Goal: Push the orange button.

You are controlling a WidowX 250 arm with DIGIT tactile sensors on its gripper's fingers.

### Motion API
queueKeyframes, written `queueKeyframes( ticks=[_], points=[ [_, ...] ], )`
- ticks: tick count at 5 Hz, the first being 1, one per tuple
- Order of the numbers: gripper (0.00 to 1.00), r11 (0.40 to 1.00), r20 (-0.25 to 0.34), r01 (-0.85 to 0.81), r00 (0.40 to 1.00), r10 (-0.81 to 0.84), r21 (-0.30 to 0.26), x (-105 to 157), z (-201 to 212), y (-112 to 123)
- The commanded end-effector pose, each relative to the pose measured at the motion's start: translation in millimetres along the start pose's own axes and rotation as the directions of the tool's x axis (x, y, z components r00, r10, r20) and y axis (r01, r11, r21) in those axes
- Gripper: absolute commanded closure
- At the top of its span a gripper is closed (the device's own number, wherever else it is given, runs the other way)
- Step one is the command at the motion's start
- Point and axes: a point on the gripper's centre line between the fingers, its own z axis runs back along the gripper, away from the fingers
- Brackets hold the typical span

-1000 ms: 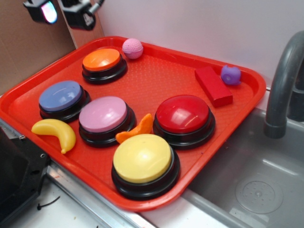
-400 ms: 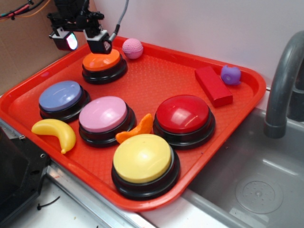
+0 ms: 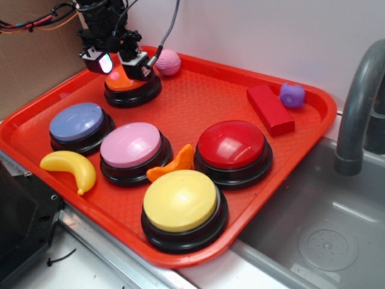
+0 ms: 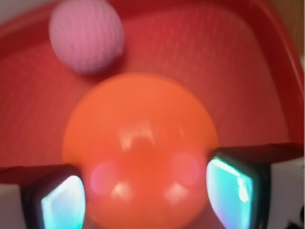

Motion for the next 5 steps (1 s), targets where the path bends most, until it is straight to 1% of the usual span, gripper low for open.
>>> queueKeyframes(
  ticks=[1, 2, 3, 4, 5],
  points=[
    [0.00, 0.997, -0.046, -0.019, 0.999, 0.023, 0.070, -8.7, 1.7, -6.4],
    [0.00, 0.995, -0.039, 0.005, 0.999, -0.002, 0.101, -8.7, 13.4, -7.7],
    [0.00, 0.995, -0.058, -0.038, 0.997, 0.044, 0.093, -9.3, 32.2, -5.3],
    [0.00, 0.992, -0.042, -0.087, 0.995, 0.091, 0.091, -10.8, 43.9, -2.9],
    [0.00, 0.991, -0.043, -0.110, 0.993, 0.113, 0.077, -14.2, 57.4, 0.2]
  ],
)
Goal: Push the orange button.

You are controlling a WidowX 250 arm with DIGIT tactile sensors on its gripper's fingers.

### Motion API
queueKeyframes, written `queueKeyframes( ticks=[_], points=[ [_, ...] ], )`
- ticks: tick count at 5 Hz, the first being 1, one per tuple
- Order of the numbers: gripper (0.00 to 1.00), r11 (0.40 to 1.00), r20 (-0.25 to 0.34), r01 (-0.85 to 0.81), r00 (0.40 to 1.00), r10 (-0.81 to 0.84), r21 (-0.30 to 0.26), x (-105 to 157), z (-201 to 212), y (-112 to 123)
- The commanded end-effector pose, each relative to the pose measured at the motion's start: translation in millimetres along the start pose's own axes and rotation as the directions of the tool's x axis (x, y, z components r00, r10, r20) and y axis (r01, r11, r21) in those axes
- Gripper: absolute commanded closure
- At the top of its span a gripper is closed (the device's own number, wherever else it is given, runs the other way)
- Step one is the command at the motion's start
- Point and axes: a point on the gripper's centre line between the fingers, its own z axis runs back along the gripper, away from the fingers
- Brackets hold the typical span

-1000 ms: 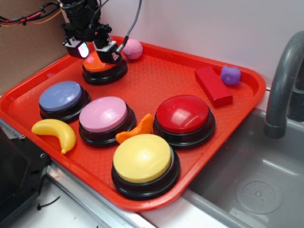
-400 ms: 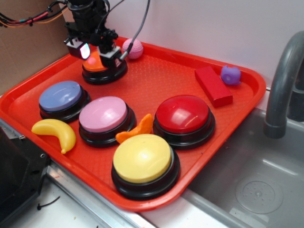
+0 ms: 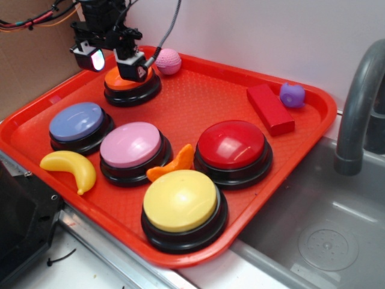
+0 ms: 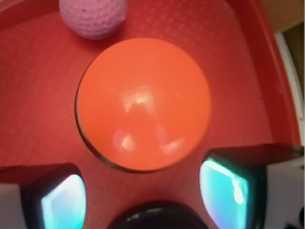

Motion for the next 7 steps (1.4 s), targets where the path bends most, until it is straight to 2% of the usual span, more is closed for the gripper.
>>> queueKeyframes(
  ticks=[1, 4, 6, 7],
  points=[
    [0.00, 0.998, 0.057, -0.058, 0.997, 0.060, -0.030, 4.6, 40.7, 9.9],
    [0.00, 0.999, 0.029, -0.041, 0.999, 0.042, -0.034, -2.7, 61.7, 8.4],
    [0.00, 0.996, 0.044, -0.023, 0.999, 0.027, -0.081, -21.8, 90.2, 9.9],
    [0.00, 0.996, 0.069, -0.027, 0.997, 0.033, -0.081, -28.9, 98.5, 12.2]
  ],
)
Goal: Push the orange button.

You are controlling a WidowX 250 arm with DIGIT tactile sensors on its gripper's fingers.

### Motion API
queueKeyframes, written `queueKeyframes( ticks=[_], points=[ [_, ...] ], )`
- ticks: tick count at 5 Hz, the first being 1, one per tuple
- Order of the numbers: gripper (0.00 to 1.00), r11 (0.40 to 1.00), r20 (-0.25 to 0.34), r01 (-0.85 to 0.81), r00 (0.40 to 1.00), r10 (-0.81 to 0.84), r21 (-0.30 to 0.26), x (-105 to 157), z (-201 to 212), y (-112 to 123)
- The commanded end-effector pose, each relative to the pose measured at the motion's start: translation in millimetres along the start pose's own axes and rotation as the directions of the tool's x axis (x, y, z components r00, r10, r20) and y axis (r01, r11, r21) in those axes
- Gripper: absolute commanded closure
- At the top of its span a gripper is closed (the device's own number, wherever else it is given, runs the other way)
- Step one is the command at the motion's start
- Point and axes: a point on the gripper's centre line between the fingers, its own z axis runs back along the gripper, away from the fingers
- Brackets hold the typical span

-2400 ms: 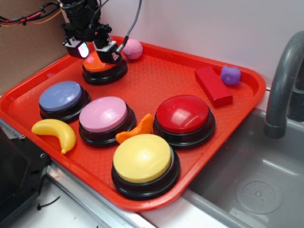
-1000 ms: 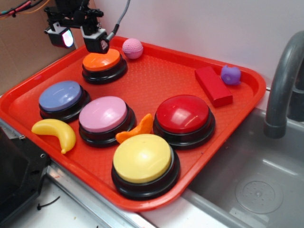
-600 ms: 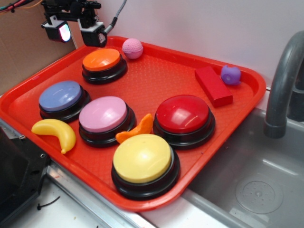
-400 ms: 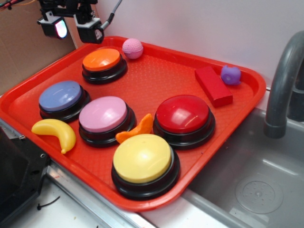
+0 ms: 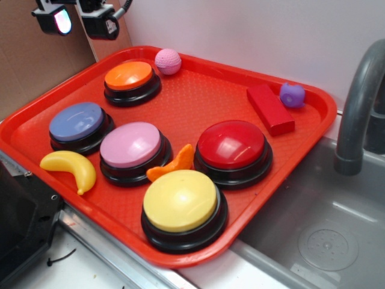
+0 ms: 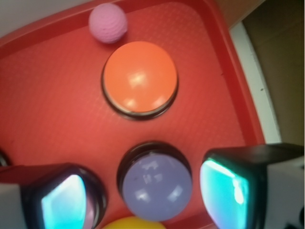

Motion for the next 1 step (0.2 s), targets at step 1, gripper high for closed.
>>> queueKeyframes(
  ticks=[1],
  points=[
    [0.00, 0.996, 0.055, -0.065, 0.997, 0.062, 0.065, 0.5, 20.8, 13.2]
  ],
)
